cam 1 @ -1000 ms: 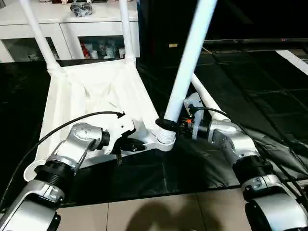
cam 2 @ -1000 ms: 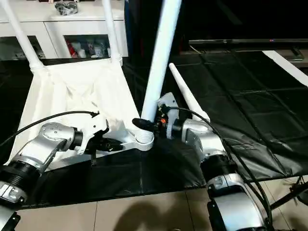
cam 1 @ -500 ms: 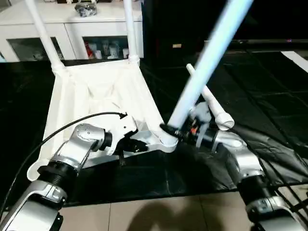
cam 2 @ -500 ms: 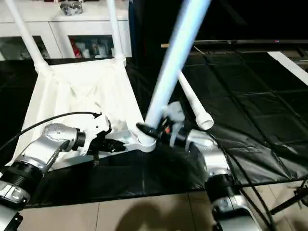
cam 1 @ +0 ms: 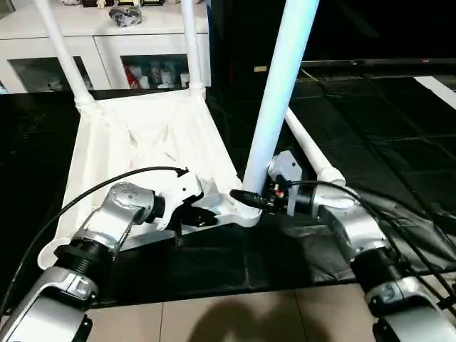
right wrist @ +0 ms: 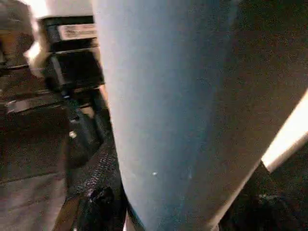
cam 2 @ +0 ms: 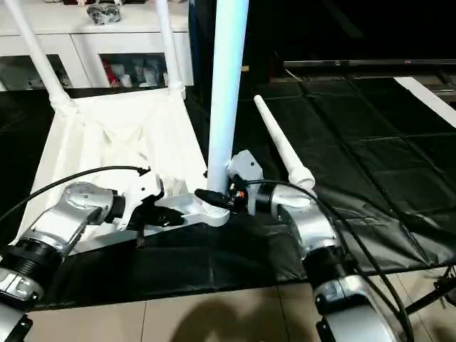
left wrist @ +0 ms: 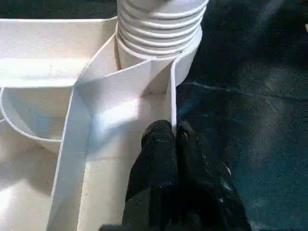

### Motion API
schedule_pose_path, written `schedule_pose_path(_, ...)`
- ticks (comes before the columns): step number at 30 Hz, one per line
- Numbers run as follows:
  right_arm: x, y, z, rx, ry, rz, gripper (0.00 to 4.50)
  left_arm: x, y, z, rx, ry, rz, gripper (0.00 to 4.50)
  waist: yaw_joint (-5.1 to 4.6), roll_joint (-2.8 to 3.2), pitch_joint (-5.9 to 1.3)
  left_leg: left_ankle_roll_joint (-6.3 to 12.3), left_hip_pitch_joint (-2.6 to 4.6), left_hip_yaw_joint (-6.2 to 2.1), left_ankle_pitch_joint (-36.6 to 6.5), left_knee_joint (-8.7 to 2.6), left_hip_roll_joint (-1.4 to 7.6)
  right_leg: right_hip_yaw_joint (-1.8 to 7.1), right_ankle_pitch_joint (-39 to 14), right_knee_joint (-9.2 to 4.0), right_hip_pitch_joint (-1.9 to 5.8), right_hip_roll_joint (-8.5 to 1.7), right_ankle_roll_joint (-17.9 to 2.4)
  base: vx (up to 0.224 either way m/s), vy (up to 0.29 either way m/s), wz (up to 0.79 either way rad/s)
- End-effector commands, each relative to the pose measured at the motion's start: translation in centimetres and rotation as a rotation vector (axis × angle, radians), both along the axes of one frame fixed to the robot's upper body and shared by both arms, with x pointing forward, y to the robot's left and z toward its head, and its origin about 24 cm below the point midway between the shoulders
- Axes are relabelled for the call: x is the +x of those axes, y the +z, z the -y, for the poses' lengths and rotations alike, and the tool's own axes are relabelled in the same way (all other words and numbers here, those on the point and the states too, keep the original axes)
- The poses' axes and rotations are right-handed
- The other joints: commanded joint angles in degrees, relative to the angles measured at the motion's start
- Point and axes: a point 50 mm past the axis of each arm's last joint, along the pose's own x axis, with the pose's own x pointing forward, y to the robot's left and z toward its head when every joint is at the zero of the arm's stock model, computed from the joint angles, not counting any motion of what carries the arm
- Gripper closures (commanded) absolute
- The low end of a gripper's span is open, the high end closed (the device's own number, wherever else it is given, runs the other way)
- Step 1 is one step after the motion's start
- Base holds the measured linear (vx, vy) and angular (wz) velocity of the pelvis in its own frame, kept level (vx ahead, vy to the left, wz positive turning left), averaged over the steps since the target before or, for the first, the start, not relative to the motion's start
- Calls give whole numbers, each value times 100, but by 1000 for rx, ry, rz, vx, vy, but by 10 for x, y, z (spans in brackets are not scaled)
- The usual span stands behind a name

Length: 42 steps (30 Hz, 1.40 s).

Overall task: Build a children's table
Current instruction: Insert table leg to table base, then rotate leg to tighten

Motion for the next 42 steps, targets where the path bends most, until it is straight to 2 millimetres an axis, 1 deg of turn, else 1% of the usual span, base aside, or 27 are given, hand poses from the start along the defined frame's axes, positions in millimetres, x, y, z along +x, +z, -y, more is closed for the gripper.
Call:
schedule_pose_path(1,-21,-39,0,-85,92,-194,259,1,8,3,-5,-47,26,450,9,30,-346,231,-18,118,-1480,-397,-9,212,-1390,-303,301,-182,-1346,0,0,0)
schedule_pose_path(2,-23,-40,0,-88,113,-200,259,0,8,4,-8,-58,19,450,19,47,-350,231,-17,119,-1447,-395,-9,210,-1301,-291,305,-181,-1376,0,0,0)
schedule_pose_path(5,-26,-41,0,-90,158,-218,259,1,8,6,1,-72,15,450,51,38,-363,284,-21,134,-1303,-377,-11,208,-1045,-261,329,-183,-1465,0,0,0)
schedule_pose_path(6,-27,-42,0,-98,170,-218,259,3,8,6,7,-69,15,450,70,77,-362,276,-15,135,-1297,-378,-12,206,-1042,-262,327,-183,-1471,0,0,0)
schedule_pose_path(7,-27,-42,-1,-102,170,-216,259,4,8,6,9,-63,13,450,79,57,-356,261,-8,142,-1341,-379,-14,206,-1097,-272,322,-180,-1467,0,0,0)
schedule_pose_path(12,-22,-44,-2,-96,96,-199,259,13,8,4,16,33,35,450,93,91,-329,136,27,135,-1709,-406,-18,205,-1669,-335,300,-194,-1333,0,0,0)
schedule_pose_path(13,-18,-44,-2,-95,47,-189,259,14,8,3,12,58,40,450,88,79,-324,129,34,135,-1768,-409,-19,204,-1755,-350,295,-193,-1309,0,0,0)
schedule_pose_path(14,-14,-44,-2,-94,3,-180,259,15,9,3,8,77,45,450,79,75,-310,91,43,131,-1885,-417,-24,205,-2006,-371,283,-201,-1246,0,0,0)
schedule_pose_path(15,-9,-44,-3,-94,-58,-170,259,16,9,2,5,104,51,450,63,95,-298,62,45,116,-2003,-424,-35,192,-2329,-403,284,-205,-1128,0,0,0)
schedule_pose_path(16,-6,-43,-3,-94,-91,-165,259,16,10,2,4,120,55,450,30,83,-276,25,33,101,-2148,-434,-44,171,-2668,-437,279,-204,-992,0,0,0)
schedule_pose_path(17,-2,-43,-3,-91,-151,-166,259,17,12,2,-7,154,59,450,20,82,-268,8,43,95,-2219,-433,-52,162,-2867,-463,269,-208,-909,0,0,0)
schedule_pose_path(19,8,-43,-6,-76,-267,-183,259,19,15,2,-24,252,75,450,-70,87,-248,-90,92,59,-2476,-420,-67,116,-3417,-522,217,-222,-709,-56,-4,-5)
schedule_pose_path(20,13,-43,-8,-75,-328,-189,259,19,17,4,-38,292,78,450,-92,84,-241,-71,100,52,-2534,-416,-83,89,-3544,-560,205,-208,-646,-59,-3,-5)
schedule_pose_path(22,18,-43,-12,-79,-402,-197,259,19,18,7,-56,352,83,450,-183,114,-230,-81,38,4,-2664,-427,-72,24,-3683,-572,245,-224,-521,-68,11,-15)
schedule_pose_path(23,22,-44,-15,-85,-459,-201,259,18,19,10,-73,401,82,450,-237,102,-213,-81,18,-23,-2817,-426,-81,-44,-3826,-606,252,-210,-399,-69,14,-17)
schedule_pose_path(24,25,-44,-17,-87,-506,-209,259,17,20,16,-91,430,79,450,-318,70,-210,-49,32,-34,-2919,-398,-99,-101,-3947,-669,227,-206,-324,-51,16,-15)
schedule_pose_path(26,31,-43,-23,-86,-636,-235,259,12,22,32,-123,482,77,450,-405,73,-228,-34,25,-56,-2883,-394,-74,-136,-3753,-670,251,-239,-416,0,0,0)
schedule_pose_path(27,33,-43,-25,-87,-674,-242,259,10,22,38,-132,493,75,450,-452,121,-220,2,-20,-78,-2922,-420,-75,-180,-3634,-681,289,-220,-412,0,0,0)
schedule_pose_path(28,34,-43,-27,-89,-691,-246,259,10,24,44,-145,508,77,450,-511,91,-214,18,-66,-115,-3037,-443,-59,-218,-3527,-668,321,-229,-412,0,0,0)
schedule_pose_path(29,35,-43,-30,-98,-709,-247,259,10,25,49,-152,523,79,450,-508,117,-220,13,-56,-130,-3092,-434,-67,-218,-3468,-670,314,-237,-419,0,0,0)
schedule_pose_path(30,35,-43,-32,-107,-718,-244,259,10,25,52,-155,535,81,450,-550,104,-240,59,-22,-126,-3093,-422,-79,-202,-3305,-683,288,-240,-503,0,0,0)
schedule_pose_path(31,36,-43,-35,-113,-718,-240,259,12,26,54,-157,556,87,450,-563,90,-243,98,-27,-110,-3014,-411,-99,-187,-3199,-684,275,-242,-589,0,0,0)
schedule_pose_path(33,35,-43,-36,-113,-716,-242,259,12,26,55,-155,568,91,450,-566,78,-242,145,-27,-87,-2914,-408,-105,-157,-3108,-665,253,-235,-677,0,0,0)
schedule_pose_path(39,33,-46,-44,-109,-691,-256,259,13,28,50,-122,604,98,450,-551,95,-268,158,-70,-63,-2598,-424,-86,-69,-2652,-572,279,-235,-906,0,0,0)
schedule_pose_path(40,33,-46,-44,-109,-691,-256,224,13,28,50,-122,604,98,450,-551,95,-268,158,-70,-63,-2598,-424,-86,-69,-2652,-572,279,-235,-906,0,0,0)
schedule_pose_path(41,33,-45,-44,-86,-685,-254,224,13,27,46,-107,607,104,450,-543,100,-271,174,-70,-51,-2514,-421,-89,-60,-2604,-562,282,-231,-935,0,0,0)
schedule_pose_path(42,33,-45,-44,-86,-685,-254,203,13,27,46,-107,607,104,450,-543,99,-271,185,-70,-49,-2503,-420,-89,-56,-2581,-560,276,-228,-950,0,0,0)
